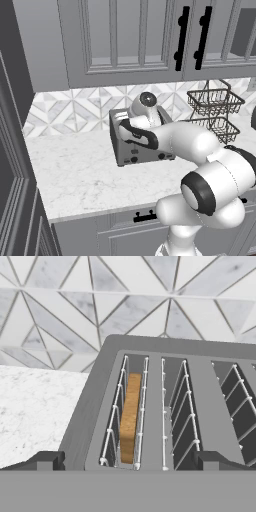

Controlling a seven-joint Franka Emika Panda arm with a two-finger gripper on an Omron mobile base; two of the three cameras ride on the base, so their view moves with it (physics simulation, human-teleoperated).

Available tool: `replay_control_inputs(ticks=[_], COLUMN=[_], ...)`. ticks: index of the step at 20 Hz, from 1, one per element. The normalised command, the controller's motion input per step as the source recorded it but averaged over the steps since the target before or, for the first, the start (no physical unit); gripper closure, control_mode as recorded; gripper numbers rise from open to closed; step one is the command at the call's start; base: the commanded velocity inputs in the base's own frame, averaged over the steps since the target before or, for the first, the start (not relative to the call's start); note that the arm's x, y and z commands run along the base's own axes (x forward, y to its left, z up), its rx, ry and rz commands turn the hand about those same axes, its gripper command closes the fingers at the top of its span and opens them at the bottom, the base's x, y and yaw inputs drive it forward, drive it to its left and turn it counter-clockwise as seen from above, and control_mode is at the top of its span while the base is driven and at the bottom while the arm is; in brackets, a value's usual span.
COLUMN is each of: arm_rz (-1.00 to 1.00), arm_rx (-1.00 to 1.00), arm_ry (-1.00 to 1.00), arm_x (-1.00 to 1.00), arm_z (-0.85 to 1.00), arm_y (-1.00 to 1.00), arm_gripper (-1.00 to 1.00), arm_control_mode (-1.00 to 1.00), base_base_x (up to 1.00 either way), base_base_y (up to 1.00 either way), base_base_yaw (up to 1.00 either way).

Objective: Start the toaster. Once the lever pops up, take the bread to the plate on the dining counter.

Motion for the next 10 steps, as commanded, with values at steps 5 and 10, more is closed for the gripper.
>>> replay_control_inputs(ticks=[5,10], arm_rz=[0.00,0.00], arm_rx=[0.00,0.00], arm_ry=[0.00,0.00], arm_x=[0.00,0.00], arm_z=[0.00,0.00], arm_y=[0.00,0.00], arm_gripper=[-1.00,-1.00], arm_control_mode=[-1.00,-1.00], base_base_x=[0.00,0.00], base_base_y=[0.00,0.00], base_base_yaw=[0.00,0.00])
